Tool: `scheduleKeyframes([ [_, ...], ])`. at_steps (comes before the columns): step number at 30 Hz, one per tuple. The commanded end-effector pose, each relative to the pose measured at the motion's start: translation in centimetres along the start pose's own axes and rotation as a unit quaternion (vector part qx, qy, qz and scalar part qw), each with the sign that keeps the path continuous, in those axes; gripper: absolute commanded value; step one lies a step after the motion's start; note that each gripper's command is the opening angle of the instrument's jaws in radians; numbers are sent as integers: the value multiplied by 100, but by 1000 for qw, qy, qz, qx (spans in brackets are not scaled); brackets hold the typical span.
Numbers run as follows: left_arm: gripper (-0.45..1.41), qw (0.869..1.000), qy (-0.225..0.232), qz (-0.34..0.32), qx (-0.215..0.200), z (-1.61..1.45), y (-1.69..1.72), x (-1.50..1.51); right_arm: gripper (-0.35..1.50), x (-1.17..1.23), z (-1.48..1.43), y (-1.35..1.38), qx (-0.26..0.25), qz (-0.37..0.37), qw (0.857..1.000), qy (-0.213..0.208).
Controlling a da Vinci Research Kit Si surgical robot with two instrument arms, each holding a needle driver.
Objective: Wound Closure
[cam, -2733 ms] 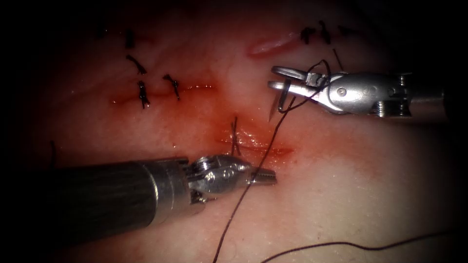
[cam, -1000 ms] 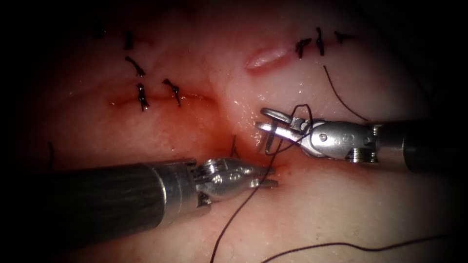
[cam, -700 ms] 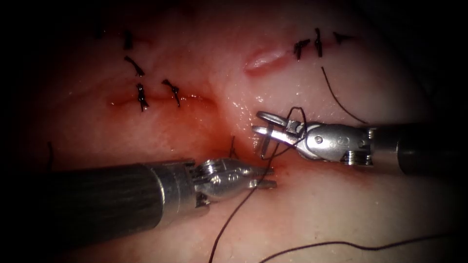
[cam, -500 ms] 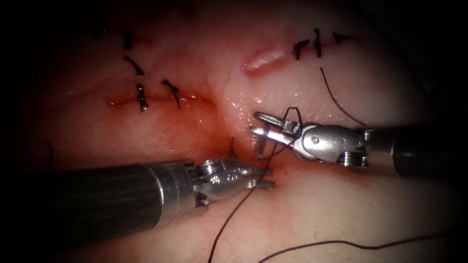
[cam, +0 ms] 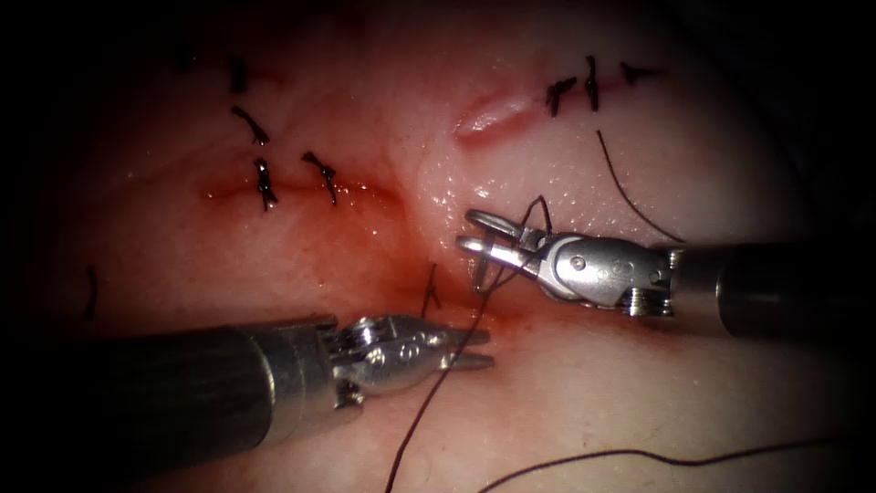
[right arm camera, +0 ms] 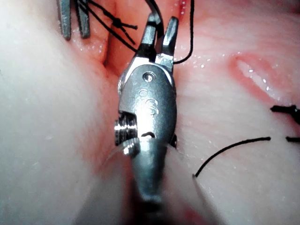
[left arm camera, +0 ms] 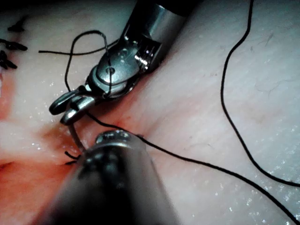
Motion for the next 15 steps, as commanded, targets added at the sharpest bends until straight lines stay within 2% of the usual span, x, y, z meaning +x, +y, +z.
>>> scheduleKeyframes([
  [1,21,1000,1,-1,1,7,-1,4,-35,-3,11,-2,3,0,1000,-1],
  [15,21,1000,-3,-2,2,7,3,6,-35,-30,13,-24,30,17,999,-25],
])
